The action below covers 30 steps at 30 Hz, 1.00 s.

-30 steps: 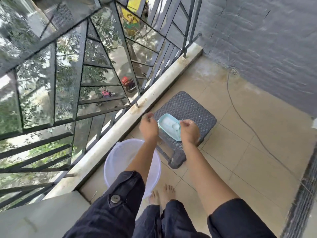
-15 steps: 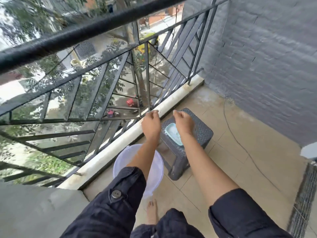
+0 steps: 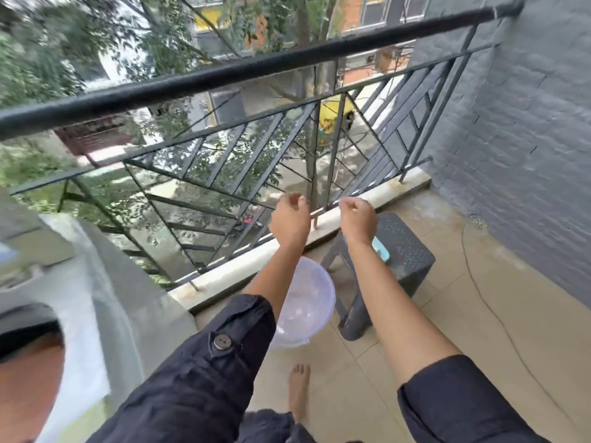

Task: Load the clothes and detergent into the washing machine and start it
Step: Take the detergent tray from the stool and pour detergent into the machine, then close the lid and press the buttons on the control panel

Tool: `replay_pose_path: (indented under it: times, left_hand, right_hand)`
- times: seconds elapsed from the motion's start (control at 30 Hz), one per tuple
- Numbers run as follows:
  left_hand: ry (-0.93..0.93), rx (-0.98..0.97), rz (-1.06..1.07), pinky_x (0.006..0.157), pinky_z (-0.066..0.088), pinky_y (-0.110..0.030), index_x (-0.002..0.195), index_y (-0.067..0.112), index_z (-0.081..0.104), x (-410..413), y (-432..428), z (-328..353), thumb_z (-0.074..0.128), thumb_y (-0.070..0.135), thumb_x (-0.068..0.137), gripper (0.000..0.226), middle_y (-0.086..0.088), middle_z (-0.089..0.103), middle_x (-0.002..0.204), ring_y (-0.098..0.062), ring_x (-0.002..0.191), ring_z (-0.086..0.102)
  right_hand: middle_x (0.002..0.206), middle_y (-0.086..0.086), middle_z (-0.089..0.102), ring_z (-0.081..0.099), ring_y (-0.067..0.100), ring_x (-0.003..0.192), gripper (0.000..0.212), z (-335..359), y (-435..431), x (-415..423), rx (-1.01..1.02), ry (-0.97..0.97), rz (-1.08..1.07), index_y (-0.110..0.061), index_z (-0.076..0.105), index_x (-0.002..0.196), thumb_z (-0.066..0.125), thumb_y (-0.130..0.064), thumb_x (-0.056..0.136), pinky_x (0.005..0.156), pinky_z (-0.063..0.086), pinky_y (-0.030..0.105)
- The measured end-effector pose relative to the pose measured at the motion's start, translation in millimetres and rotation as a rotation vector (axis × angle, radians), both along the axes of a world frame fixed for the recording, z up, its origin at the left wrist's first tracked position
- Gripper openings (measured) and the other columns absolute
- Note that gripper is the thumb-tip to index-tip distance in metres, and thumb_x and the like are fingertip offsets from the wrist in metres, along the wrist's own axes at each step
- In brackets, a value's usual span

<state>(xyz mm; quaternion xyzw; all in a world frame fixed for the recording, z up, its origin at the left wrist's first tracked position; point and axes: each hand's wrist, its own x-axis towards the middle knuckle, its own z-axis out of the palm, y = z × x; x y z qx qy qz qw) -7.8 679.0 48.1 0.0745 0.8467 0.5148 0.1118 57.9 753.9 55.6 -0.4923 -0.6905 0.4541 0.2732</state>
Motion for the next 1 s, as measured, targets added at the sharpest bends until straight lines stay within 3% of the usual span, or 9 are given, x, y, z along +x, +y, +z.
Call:
replay_pose_path:
  times: [0.17,0.33,0.5,0.7,1.0]
  left_hand:
    - [0.054,0.026,0.058,0.091,0.045,-0.032,0.109,0.018,0.066,26.2,-68.2,9.1,0.049,0.028,0.090,0.027,-0.001,0.070,0.107,-0.020,0.102,0.063]
    - [0.033,0.024,0.171,0.097,0.045,-0.040,0.107,0.022,0.065,33.2,-136.9,11.3,0.050,0.034,0.089,0.027,0.002,0.072,0.103,-0.020,0.100,0.066]
    - [0.021,0.047,0.305,0.097,0.046,-0.040,0.107,0.022,0.066,28.3,-201.3,16.0,0.050,0.029,0.089,0.025,0.001,0.070,0.106,-0.020,0.101,0.063]
    - [-0.008,0.073,0.437,0.084,0.044,-0.027,0.111,0.017,0.064,16.1,-269.5,18.5,0.050,0.024,0.091,0.025,-0.002,0.069,0.110,-0.019,0.104,0.063]
    - [-0.055,0.111,0.663,0.095,0.040,-0.031,0.117,0.016,0.061,-26.2,-402.2,11.8,0.048,0.023,0.093,0.027,-0.004,0.066,0.116,-0.024,0.114,0.056]
  right_hand:
    - [0.113,0.009,0.067,0.059,0.026,0.105,0.023,-1.5,-67.2,11.7,0.006,0.013,0.063,-0.010,0.069,0.102,0.053,-0.015,0.087,0.077,0.040,0.026]
    - [0.114,0.011,0.066,0.059,0.029,0.108,0.026,0.0,-132.9,9.5,0.002,-0.002,0.152,-0.010,0.068,0.108,0.054,-0.014,0.087,0.084,0.043,0.030]
    - [0.106,0.010,0.069,0.061,0.029,0.101,0.019,1.1,-184.7,-7.6,0.017,0.035,0.249,-0.011,0.069,0.098,0.055,-0.015,0.085,0.080,0.045,0.031]
    - [0.105,0.009,0.069,0.062,0.027,0.098,0.018,3.1,-251.5,-37.0,0.011,0.055,0.368,-0.011,0.067,0.098,0.055,-0.013,0.086,0.072,0.041,0.026]
    - [0.101,0.013,0.070,0.062,0.030,0.096,0.017,-6.4,-367.3,-89.8,-0.041,0.053,0.481,-0.006,0.068,0.096,0.055,-0.014,0.088,0.073,0.040,0.027]
